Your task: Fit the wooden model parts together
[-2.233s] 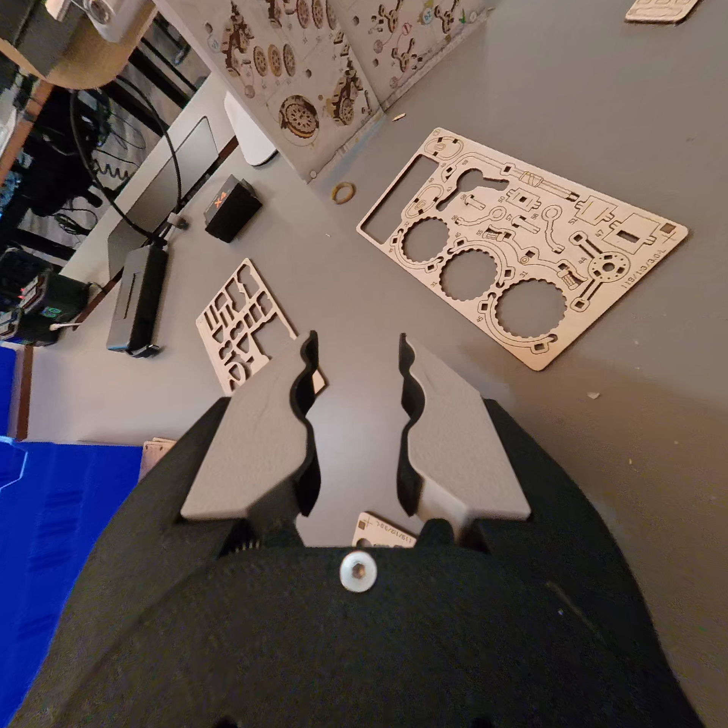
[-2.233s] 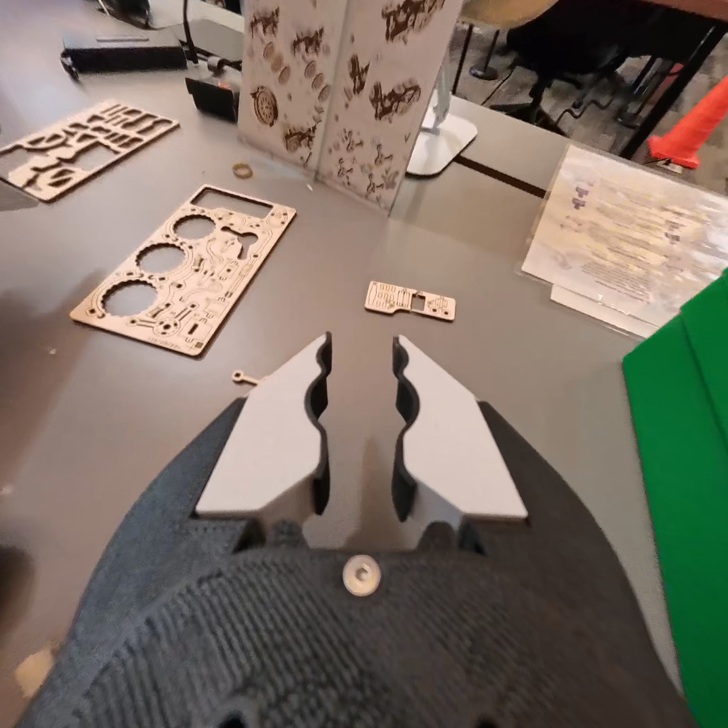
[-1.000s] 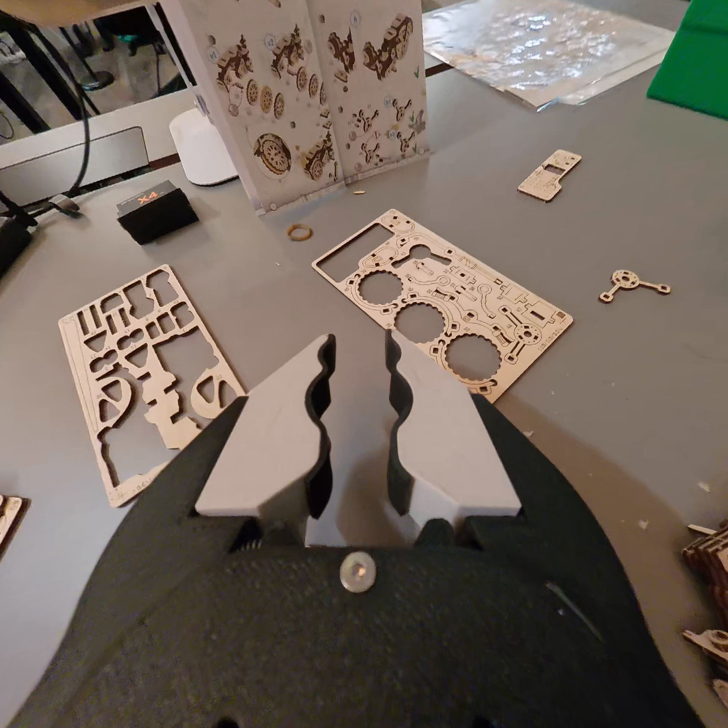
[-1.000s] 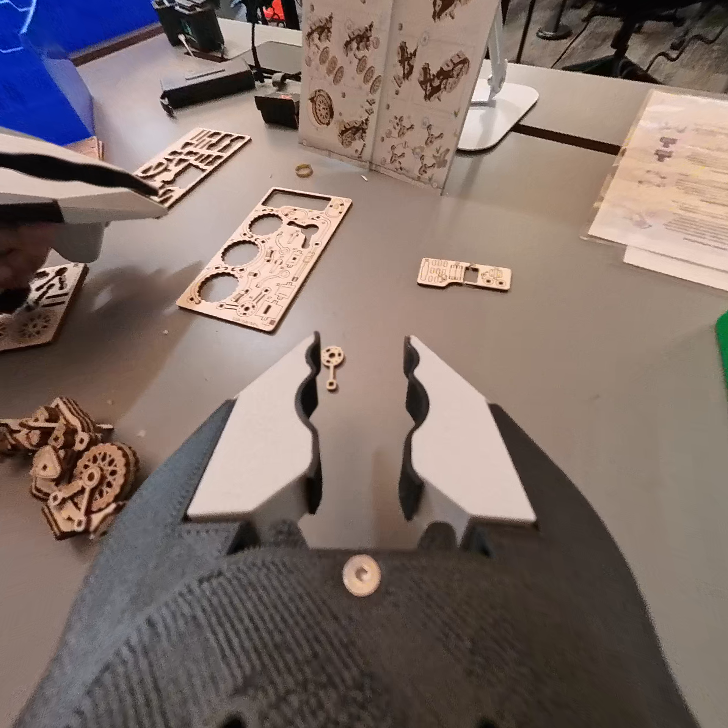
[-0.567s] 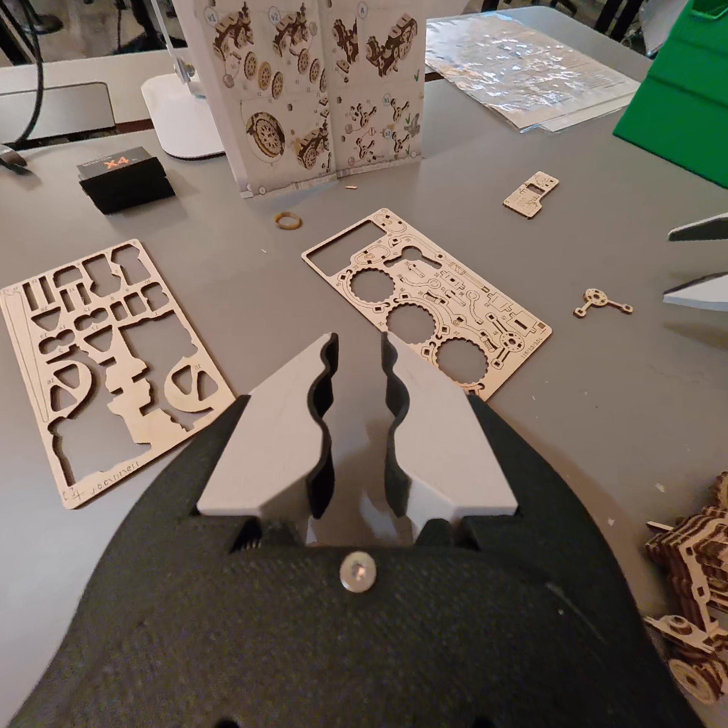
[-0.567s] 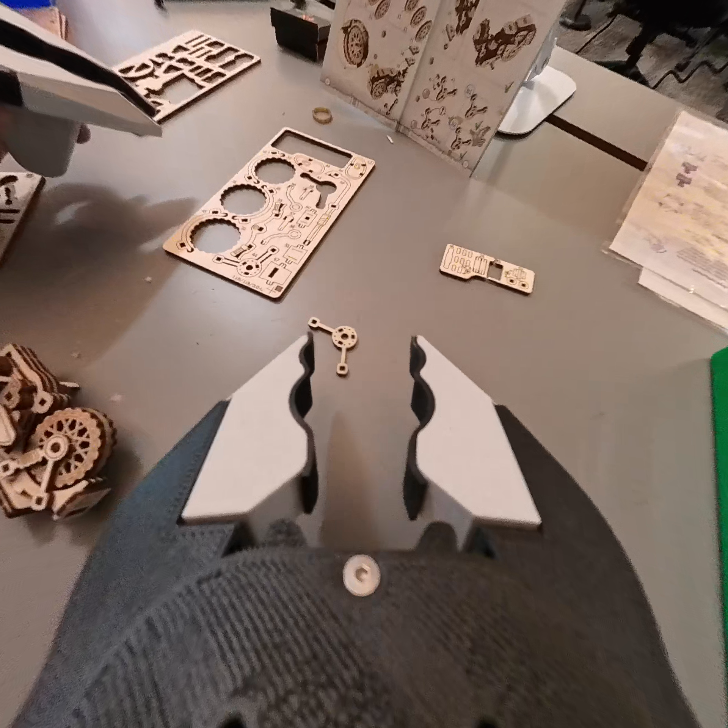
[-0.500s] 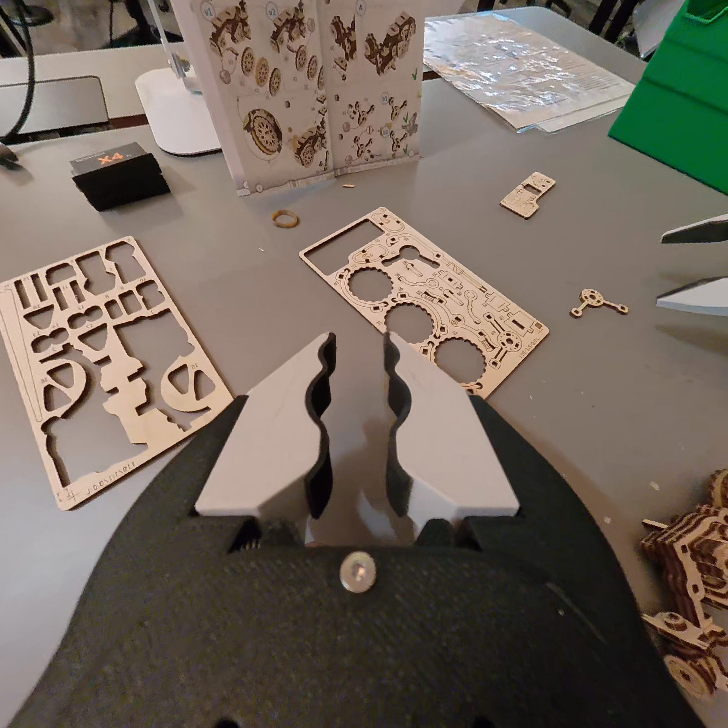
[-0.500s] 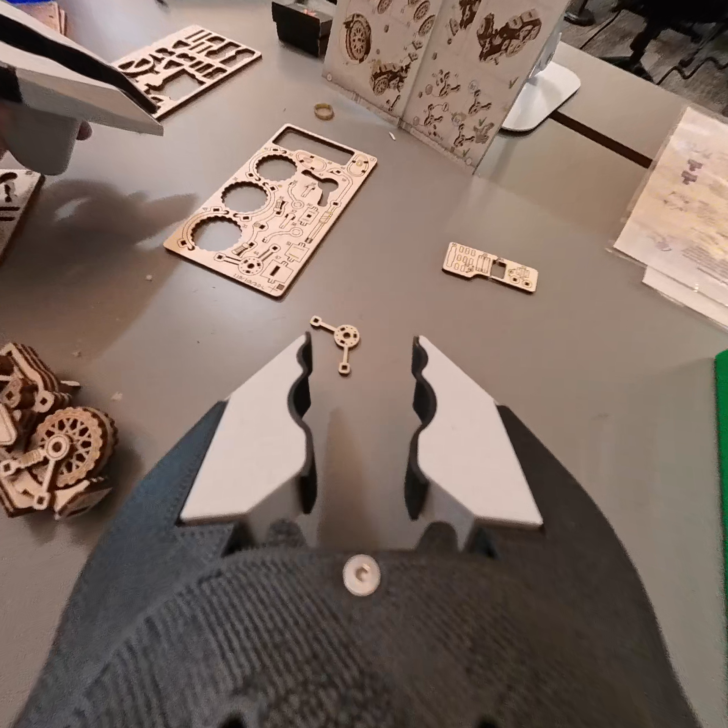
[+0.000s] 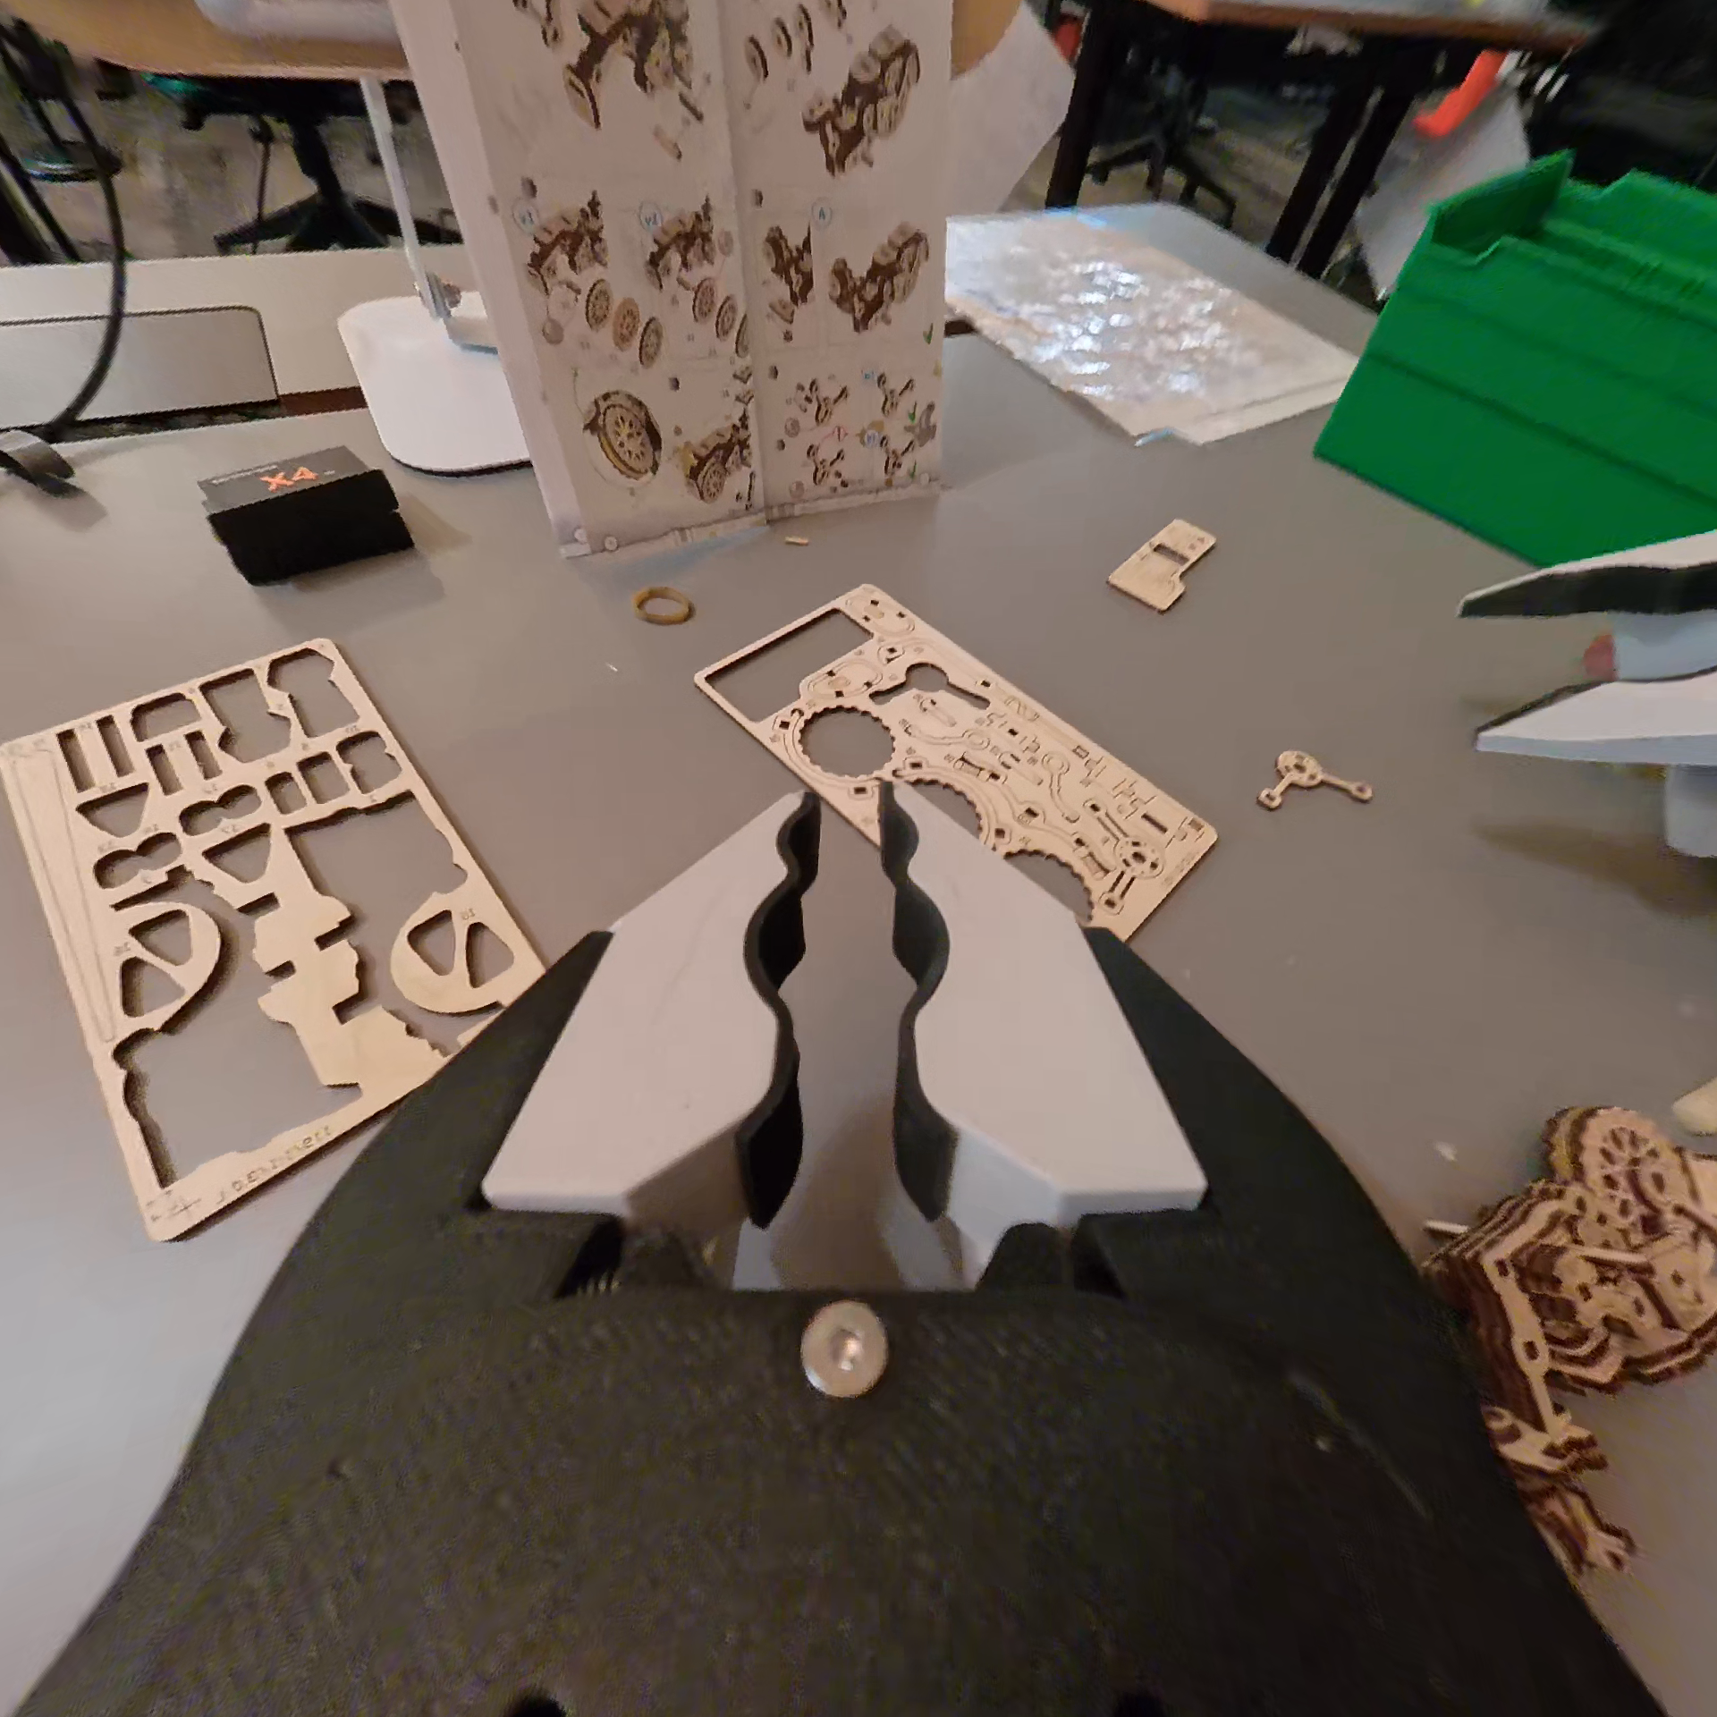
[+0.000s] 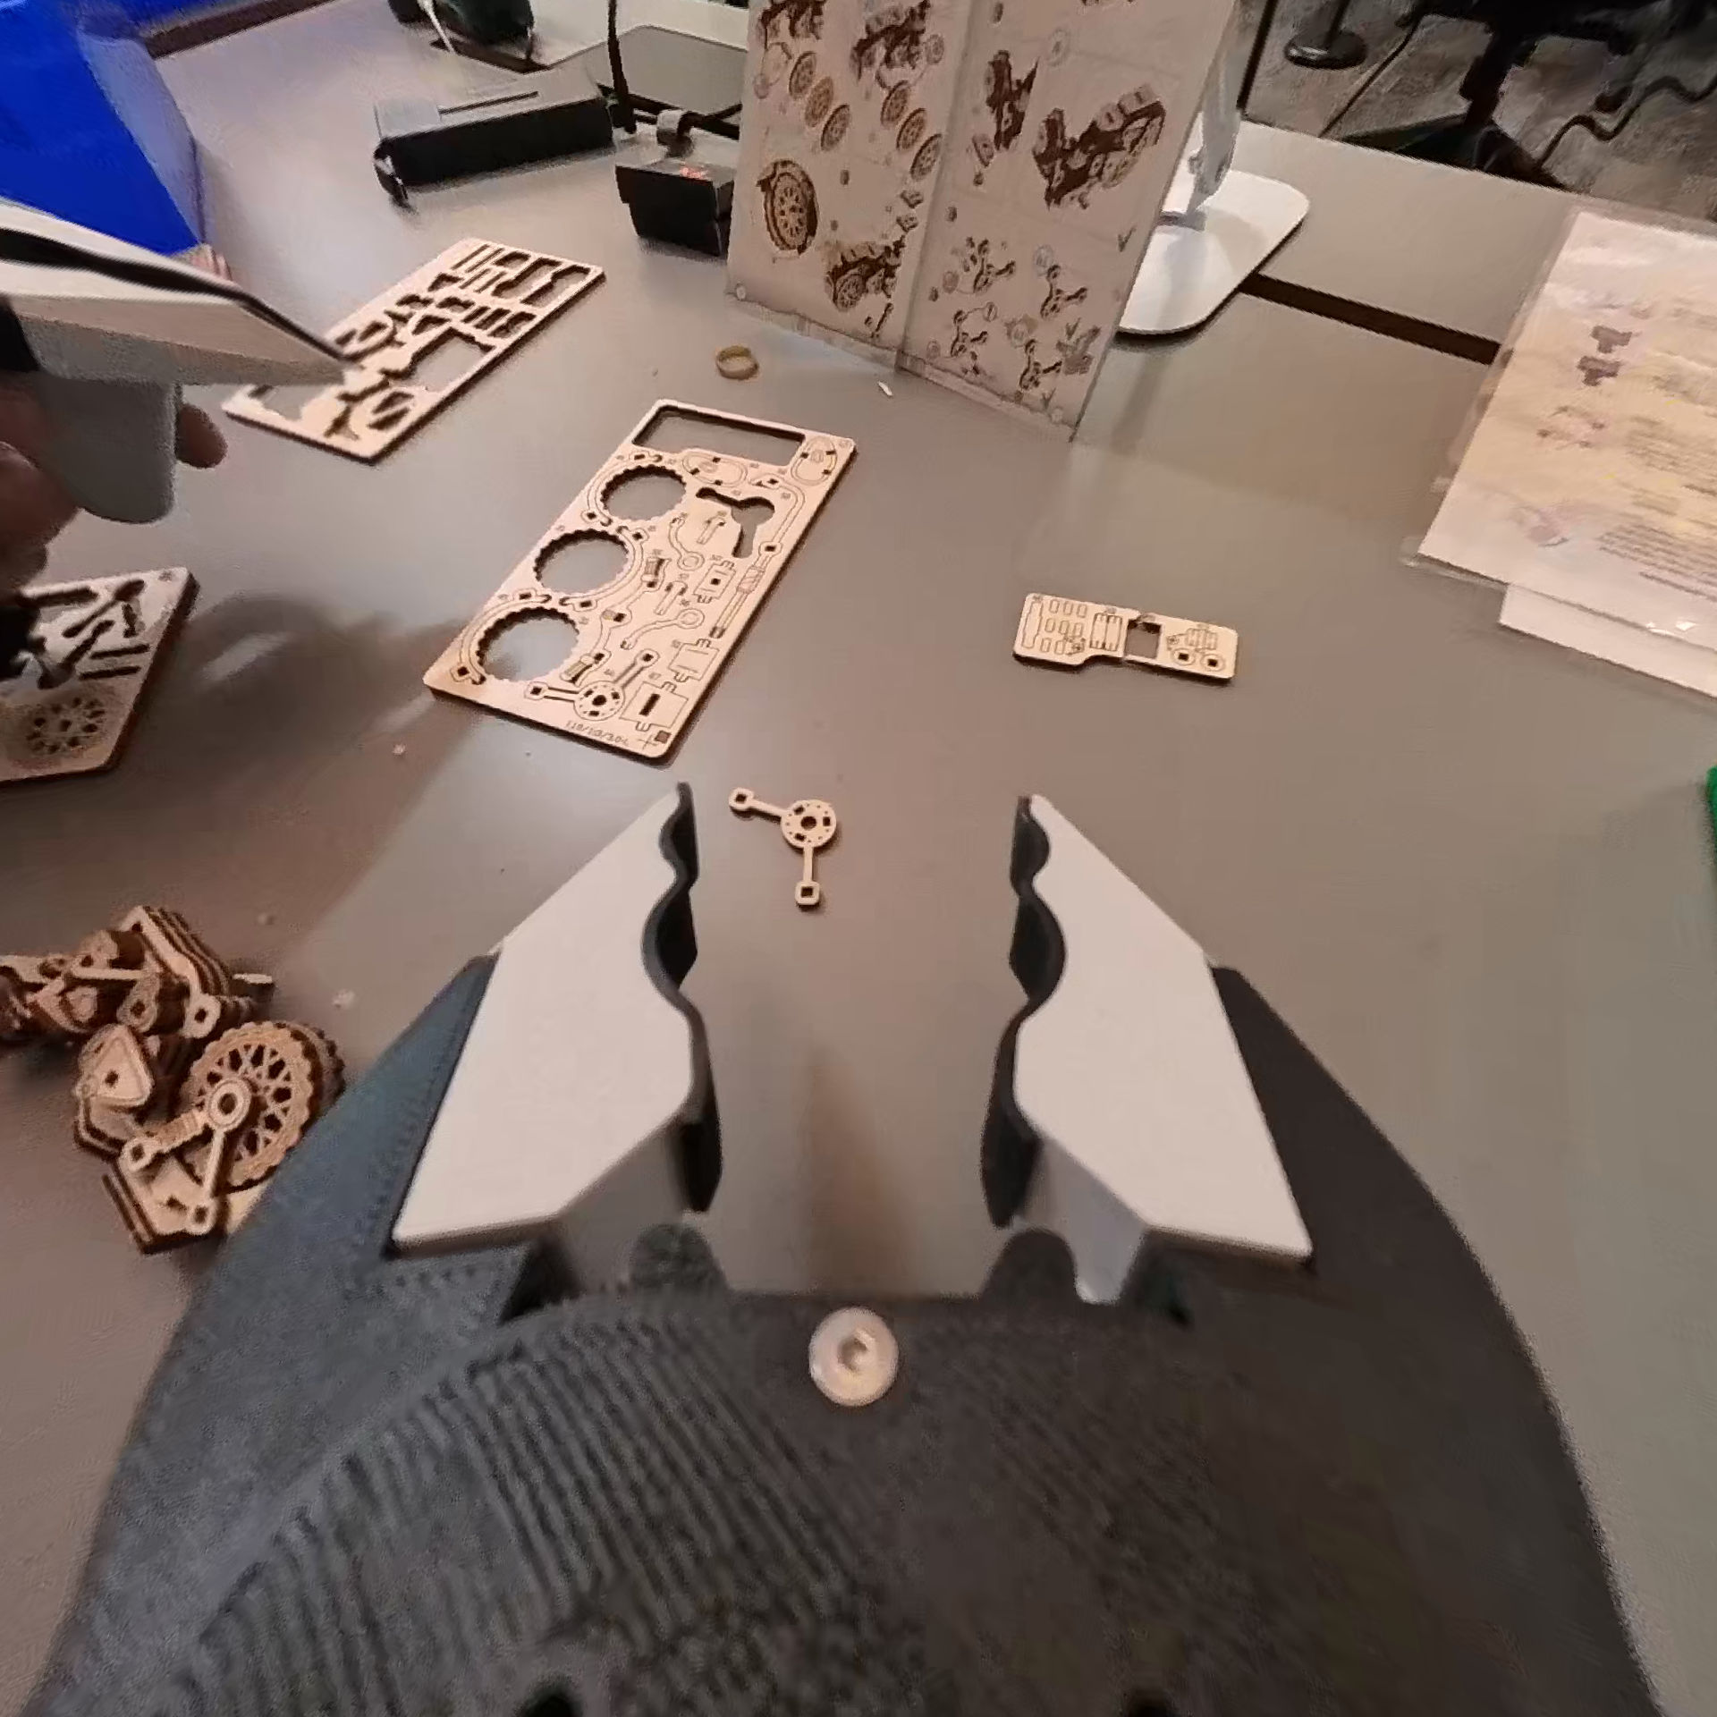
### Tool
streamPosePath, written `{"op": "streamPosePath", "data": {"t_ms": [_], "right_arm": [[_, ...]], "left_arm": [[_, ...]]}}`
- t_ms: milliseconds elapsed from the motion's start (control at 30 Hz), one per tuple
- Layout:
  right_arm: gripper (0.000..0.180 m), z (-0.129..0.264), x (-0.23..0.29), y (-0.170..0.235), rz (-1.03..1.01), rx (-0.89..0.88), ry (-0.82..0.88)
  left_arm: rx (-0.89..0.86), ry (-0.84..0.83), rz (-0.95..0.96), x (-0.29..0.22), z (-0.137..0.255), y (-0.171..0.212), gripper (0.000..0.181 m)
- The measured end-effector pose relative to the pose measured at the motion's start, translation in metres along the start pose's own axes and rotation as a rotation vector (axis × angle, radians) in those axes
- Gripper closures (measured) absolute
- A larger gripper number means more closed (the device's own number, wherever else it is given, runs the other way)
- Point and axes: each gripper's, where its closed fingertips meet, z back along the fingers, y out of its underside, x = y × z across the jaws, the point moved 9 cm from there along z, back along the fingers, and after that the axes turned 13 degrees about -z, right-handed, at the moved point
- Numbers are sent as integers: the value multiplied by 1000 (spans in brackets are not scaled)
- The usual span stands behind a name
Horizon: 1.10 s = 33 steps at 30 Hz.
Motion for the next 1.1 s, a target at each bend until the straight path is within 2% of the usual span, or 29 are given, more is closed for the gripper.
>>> {"op": "streamPosePath", "data": {"t_ms": [167,433,700,900,1033,1100], "right_arm": [[123,4,2,-1,4,-25,-54],[130,-2,16,4,244,-5,28],[134,0,14,1,221,-46,30],[137,11,12,-9,117,-149,-88],[137,17,24,-8,198,-174,-209],[136,23,36,-6,257,-164,-307]], "left_arm": [[-35,19,49,2,0,2,169],[-19,9,18,-1,-2,4,169],[-29,26,2,-5,-3,3,167],[-58,70,6,-9,-2,1,165],[-73,145,-14,-19,-1,-2,158],[-58,227,-8,-28,3,-6,149]]}}
